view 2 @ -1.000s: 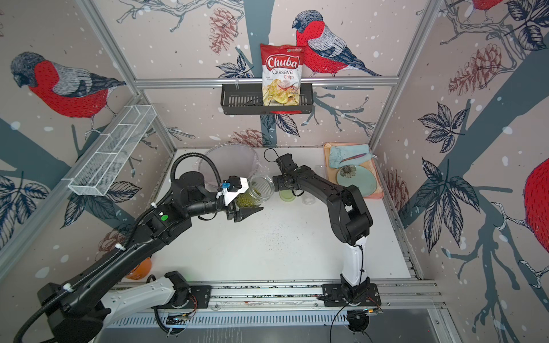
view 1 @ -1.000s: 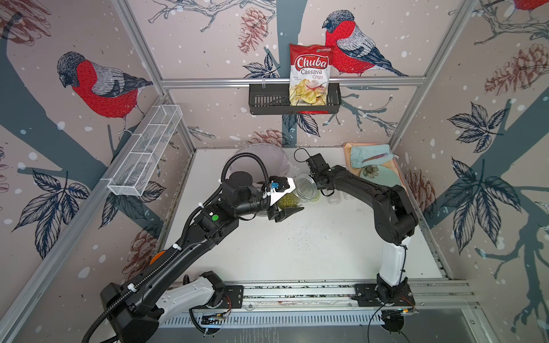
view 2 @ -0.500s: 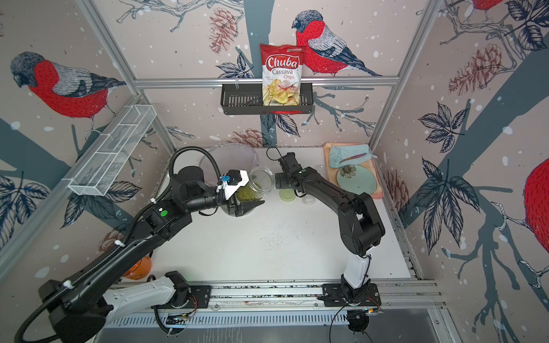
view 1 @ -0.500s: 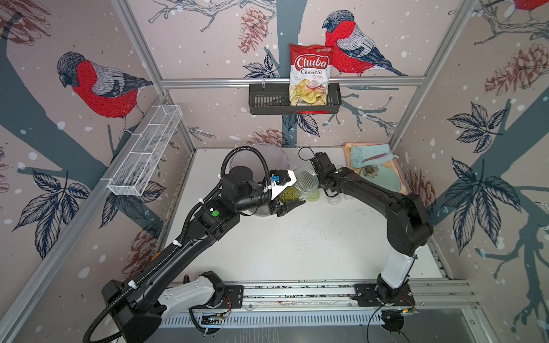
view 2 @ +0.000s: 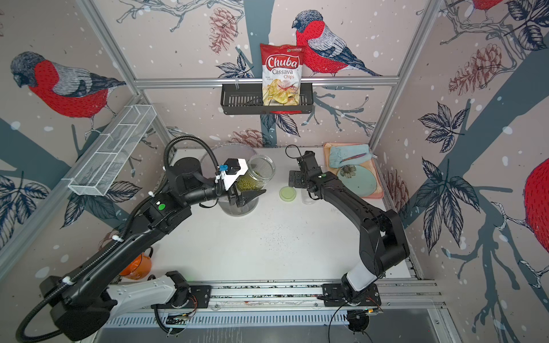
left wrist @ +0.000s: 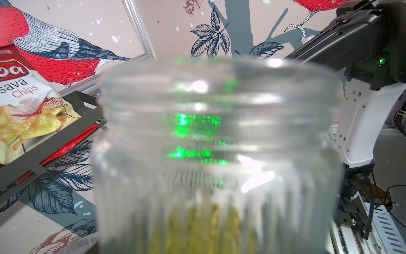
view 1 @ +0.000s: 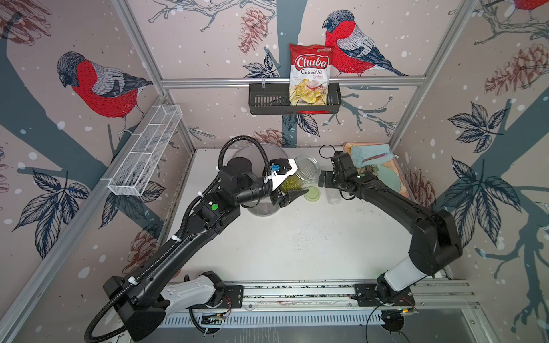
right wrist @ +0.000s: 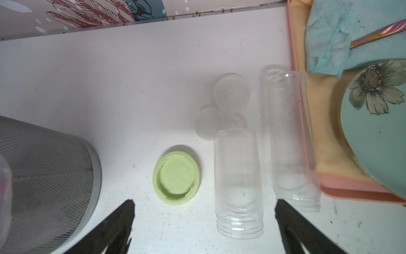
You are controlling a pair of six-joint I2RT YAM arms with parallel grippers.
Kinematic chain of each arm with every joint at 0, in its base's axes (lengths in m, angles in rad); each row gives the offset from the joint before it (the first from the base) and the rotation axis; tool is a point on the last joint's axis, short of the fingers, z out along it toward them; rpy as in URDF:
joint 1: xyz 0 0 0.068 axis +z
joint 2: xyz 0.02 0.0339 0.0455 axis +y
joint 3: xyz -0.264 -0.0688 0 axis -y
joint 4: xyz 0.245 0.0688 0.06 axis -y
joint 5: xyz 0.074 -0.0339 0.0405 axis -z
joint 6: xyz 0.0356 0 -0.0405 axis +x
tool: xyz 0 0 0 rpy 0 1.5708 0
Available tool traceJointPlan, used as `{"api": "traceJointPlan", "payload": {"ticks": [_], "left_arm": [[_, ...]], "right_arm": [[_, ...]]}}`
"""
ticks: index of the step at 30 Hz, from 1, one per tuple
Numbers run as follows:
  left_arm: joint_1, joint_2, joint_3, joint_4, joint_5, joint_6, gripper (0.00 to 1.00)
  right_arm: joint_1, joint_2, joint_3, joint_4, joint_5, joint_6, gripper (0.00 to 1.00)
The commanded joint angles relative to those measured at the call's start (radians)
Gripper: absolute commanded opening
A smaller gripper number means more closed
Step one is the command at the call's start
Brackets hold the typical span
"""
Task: Empty moldy mung beans from jars
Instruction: Place the lid at the center of the board, then pour the moldy mung beans from the jar into the trash bin.
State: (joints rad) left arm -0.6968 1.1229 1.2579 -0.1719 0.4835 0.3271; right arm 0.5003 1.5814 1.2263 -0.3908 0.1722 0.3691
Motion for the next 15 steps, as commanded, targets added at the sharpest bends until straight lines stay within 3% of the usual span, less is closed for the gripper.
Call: {"api": "traceJointPlan", "payload": {"ticks": [1,15], "left_arm": [[-0.002,-0.010,0.025,0.064,-0.059,0.036,0.00],[0.011,-0.018,0.012,0.046,-0.399,0.141,0.00]], "right_arm": [[-0.008,-0.036,-0.006,0.022,-0.025,0.008,1.00],[-0.032,-0.120,-0.005,0.004,-0.080,-0.006,1.00]]}}
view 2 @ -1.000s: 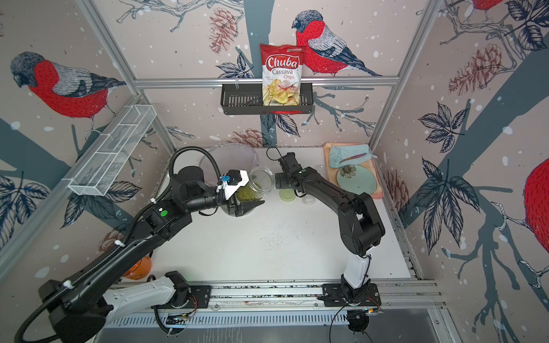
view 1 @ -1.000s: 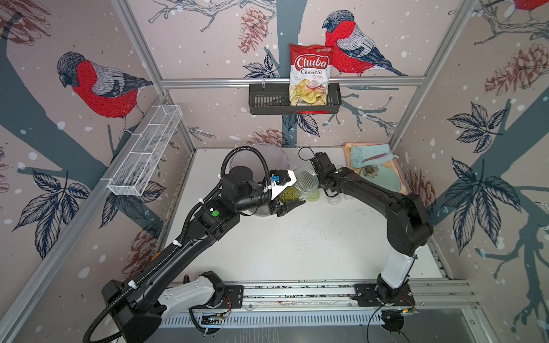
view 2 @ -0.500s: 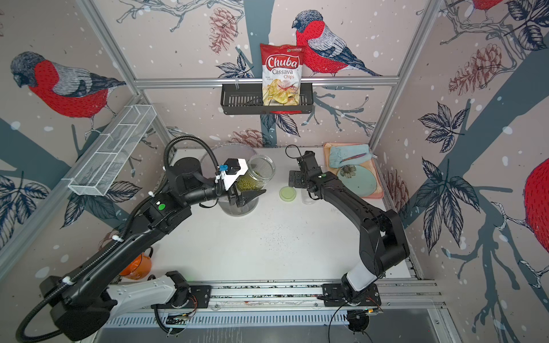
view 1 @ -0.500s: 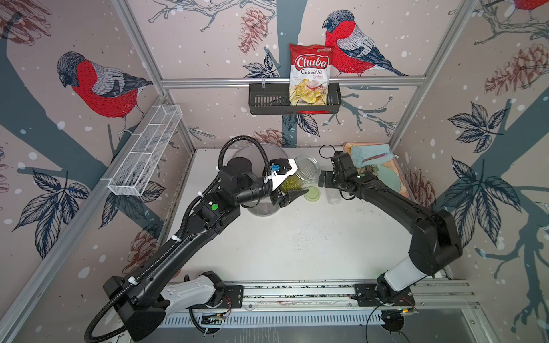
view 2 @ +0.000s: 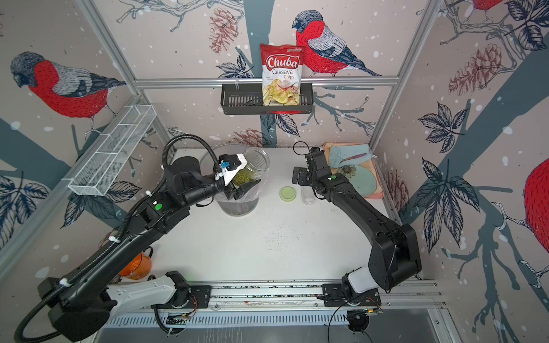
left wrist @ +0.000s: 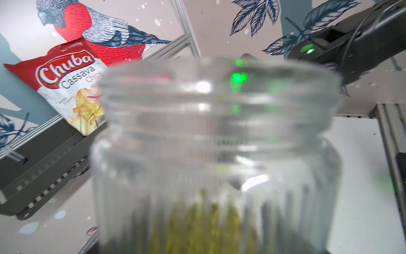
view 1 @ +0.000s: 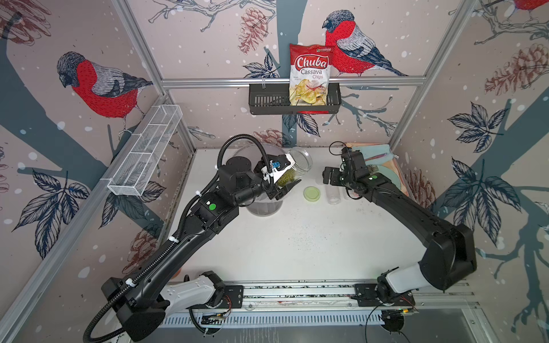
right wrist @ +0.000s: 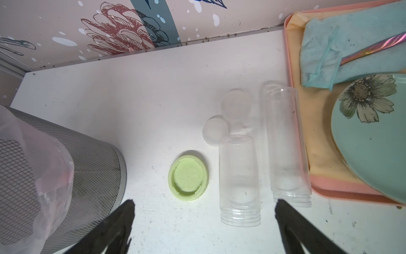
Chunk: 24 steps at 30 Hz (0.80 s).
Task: Empty moldy mung beans from jars
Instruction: Pour the moldy mung beans from the jar into the trash bin.
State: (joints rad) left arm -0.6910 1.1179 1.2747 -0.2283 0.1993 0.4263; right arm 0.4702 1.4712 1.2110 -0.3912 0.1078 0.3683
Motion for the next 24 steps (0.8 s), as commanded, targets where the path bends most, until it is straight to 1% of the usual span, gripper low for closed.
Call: {"api": "traceJointPlan", "payload": {"ticks": [1,4,11,22,24], "left_arm": [[0.005,-0.016,-0.009,0.111,-0.153,0.052,0.00],[0.013,-0.016,-0.019,0.125,-0.240,0.078,0.00],[0.069,-0.032,-0.050,0.162,-0.299,0.094,0.00],[0.131,-0.056,-0.070,0.155,-0.441,0.234,0.00],[0.152,-0.067,-0.065,0.147,-0.440,0.237,0.00]], "right_arm": [[-0.002,-0.011,0.018,0.000,-0.015,-0.007,1.00],[-0.002,-0.013,0.034,0.000,-0.030,-0.019,1.00],[-0.003,-0.020,0.047,-0.006,-0.041,-0.021,1.00],[-0.021,-0.032,0.044,-0.004,-0.060,-0.025,1.00],[-0.024,-0.033,0.046,-0.003,-0.066,-0.026,1.00]]}}
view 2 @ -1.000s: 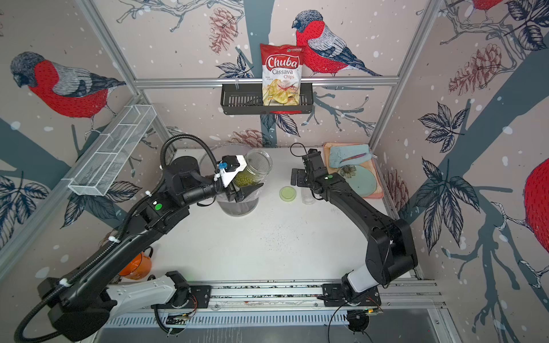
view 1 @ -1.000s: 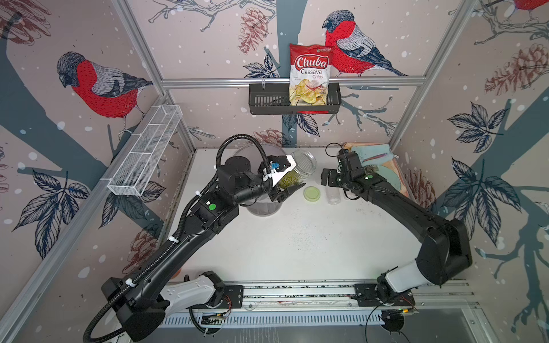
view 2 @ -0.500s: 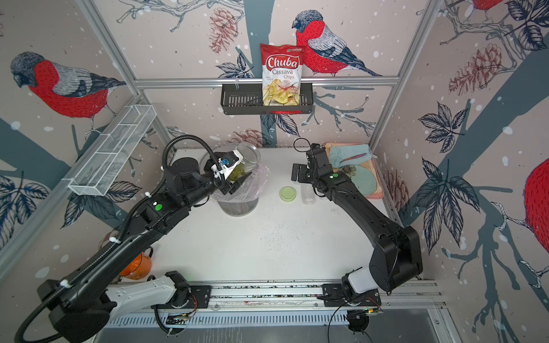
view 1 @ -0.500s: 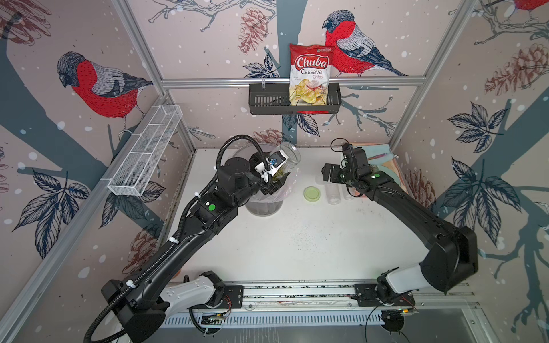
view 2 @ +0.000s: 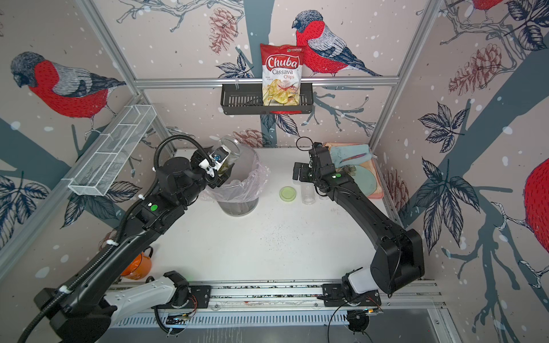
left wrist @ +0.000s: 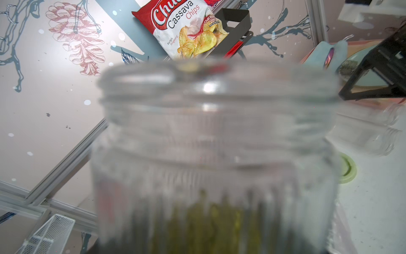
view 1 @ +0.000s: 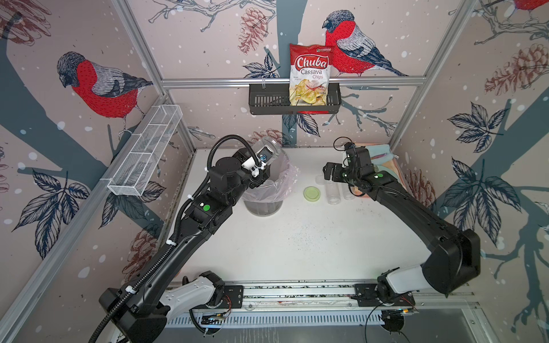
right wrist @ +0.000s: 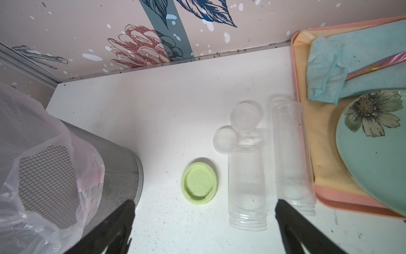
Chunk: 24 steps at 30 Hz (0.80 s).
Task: Empty moldy mung beans from jars
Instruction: Pour the moldy mung beans from the jar into the trash bin.
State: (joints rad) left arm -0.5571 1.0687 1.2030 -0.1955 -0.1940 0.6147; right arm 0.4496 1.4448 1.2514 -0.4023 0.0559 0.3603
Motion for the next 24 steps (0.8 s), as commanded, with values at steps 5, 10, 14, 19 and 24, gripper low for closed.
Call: {"api": "traceJointPlan", "payload": {"ticks": [5,10,14,19,24], "left_arm": [[0.049,-0.045,-0.010,0.103,-0.040,0.059,0.00],[0.066,-0.056,-0.023,0.102,-0.087,0.110,0.00],[0.071,-0.057,-0.022,0.099,-0.135,0.173,0.00],[0.079,-0.057,-0.025,0.085,-0.177,0.211,0.00],[0.078,-0.064,-0.056,0.079,-0.226,0.264,0.00]], "right_arm": [[-0.020,-0.005,0.016,0.005,-0.028,-0.024,0.99],[-0.034,-0.008,0.014,0.009,-0.044,-0.027,1.00],[-0.040,-0.006,0.007,0.015,-0.053,-0.027,0.99],[-0.044,0.004,0.014,0.021,-0.066,-0.024,1.00],[-0.045,0.009,0.016,0.027,-0.083,-0.017,0.99]]}}
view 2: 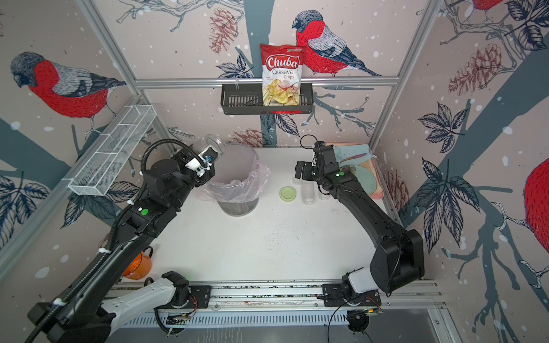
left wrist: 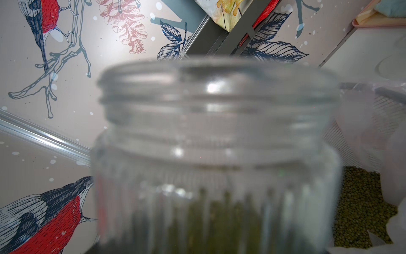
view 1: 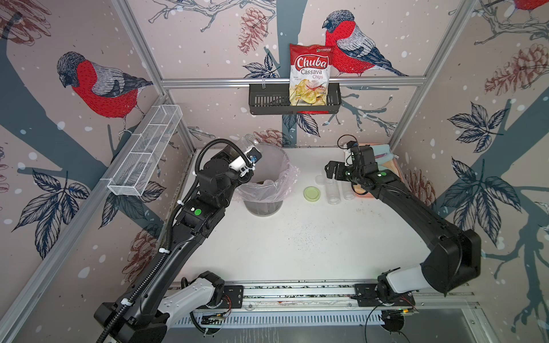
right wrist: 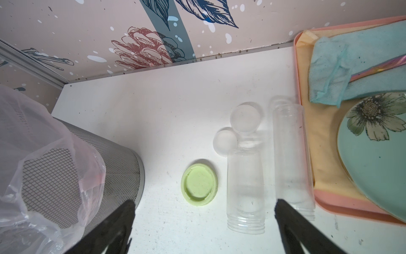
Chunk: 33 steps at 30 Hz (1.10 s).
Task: Empty moldy mung beans from jars
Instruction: Pour the moldy mung beans from the jar into the trash bin.
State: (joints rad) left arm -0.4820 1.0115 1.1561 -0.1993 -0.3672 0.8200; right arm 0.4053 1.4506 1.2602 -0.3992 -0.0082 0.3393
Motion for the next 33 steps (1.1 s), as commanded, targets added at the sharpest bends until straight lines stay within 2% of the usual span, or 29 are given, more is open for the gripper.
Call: {"api": "traceJointPlan", "payload": {"ticks": [1,16,21,33], "left_arm": [[0.003,-0.008,-0.021,0.088,-0.065,0.076,0.00],[0.014,0.015,-0.053,0.111,-0.146,0.226,0.00],[0.014,0.006,-0.054,0.110,-0.149,0.236,0.00],[0.014,0.018,-0.062,0.156,-0.208,0.376,0.00]], "right_arm": [[0.000,0.006,0.009,0.024,-0.023,0.005,1.00],[0.001,0.013,0.000,0.026,-0.040,0.016,0.99],[0.001,0.016,0.004,0.023,-0.045,0.014,1.00],[0.005,0.024,0.007,0.032,-0.067,0.027,0.99]]}}
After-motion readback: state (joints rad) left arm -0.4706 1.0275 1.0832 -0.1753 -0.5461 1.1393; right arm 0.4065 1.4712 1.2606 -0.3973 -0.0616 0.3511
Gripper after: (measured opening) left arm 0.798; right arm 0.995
